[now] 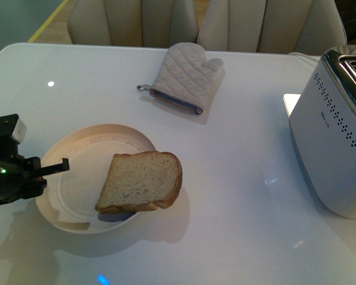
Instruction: Put bread into toaster
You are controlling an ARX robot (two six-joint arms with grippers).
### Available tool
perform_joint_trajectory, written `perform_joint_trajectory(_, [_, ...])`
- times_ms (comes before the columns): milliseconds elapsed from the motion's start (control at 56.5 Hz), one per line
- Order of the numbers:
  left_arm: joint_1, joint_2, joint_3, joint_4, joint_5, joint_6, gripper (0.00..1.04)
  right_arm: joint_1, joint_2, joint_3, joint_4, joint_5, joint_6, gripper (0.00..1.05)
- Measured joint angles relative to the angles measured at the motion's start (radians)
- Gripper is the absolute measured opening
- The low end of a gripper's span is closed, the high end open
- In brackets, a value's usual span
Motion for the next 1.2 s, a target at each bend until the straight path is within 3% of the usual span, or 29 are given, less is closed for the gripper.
perform_joint_trajectory(443, [-0.255,0.000,0.030,-0.077,-0.020,-0.244,0.04,0.000,0.000,0.000,0.000,0.000,0.000,0.96])
perform_joint_trajectory(779, [-0.335,0.003,0.058,-0.109,-0.030,-0.333,0.05,0.000,0.000,0.000,0.000,0.000,0.000,0.96])
perform_joint_trajectory(1009, [-0.334,-0.006,0.043,-0.103,-0.030,-0.337,0.38,0.000,0.000,0.000,0.000,0.000,0.000,0.96])
perform_joint_trajectory(1204, [-0.253,-0.141,-0.028,-0.079,-0.031,-0.354,0.67,0.000,0.000,0.000,0.000,0.000,0.000,0.96])
